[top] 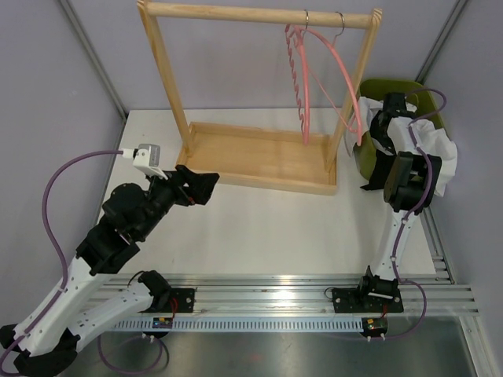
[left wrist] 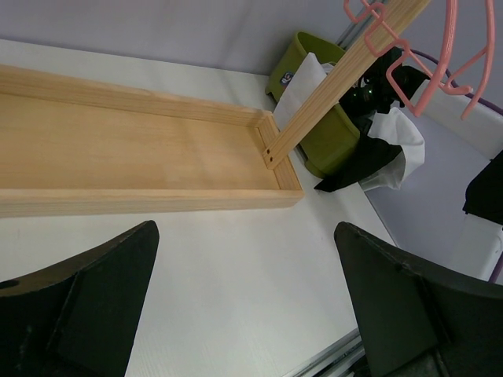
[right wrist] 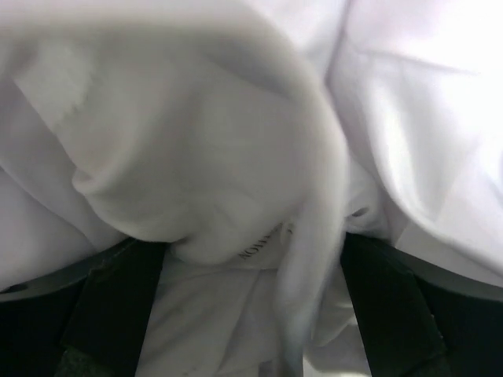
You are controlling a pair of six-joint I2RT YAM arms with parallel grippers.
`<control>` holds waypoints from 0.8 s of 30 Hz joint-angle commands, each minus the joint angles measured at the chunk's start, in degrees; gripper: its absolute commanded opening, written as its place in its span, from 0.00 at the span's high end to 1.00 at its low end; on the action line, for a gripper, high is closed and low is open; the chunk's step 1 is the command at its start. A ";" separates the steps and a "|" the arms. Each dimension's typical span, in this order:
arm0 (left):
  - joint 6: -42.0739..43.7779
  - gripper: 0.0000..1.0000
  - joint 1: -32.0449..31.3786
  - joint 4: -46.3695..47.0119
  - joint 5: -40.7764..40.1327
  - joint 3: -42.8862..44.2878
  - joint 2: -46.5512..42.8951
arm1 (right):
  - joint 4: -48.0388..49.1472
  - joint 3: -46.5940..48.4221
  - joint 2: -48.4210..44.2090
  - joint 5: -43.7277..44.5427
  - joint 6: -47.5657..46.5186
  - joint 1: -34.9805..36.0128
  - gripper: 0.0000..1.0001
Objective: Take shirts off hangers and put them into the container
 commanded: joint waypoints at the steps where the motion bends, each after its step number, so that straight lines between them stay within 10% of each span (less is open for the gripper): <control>1: -0.32 0.01 0.25 1.74 0.17 0.09 -0.84 | 3.95 -6.64 -11.86 0.95 0.03 0.77 0.01; 15: 2.22 0.01 0.25 1.56 -1.23 1.23 -1.63 | 24.96 -16.75 -44.01 -0.69 -2.61 1.73 0.00; 24: 4.42 0.01 0.25 0.86 -0.80 3.96 -2.25 | 27.26 -25.20 -67.24 -39.15 2.39 4.28 0.01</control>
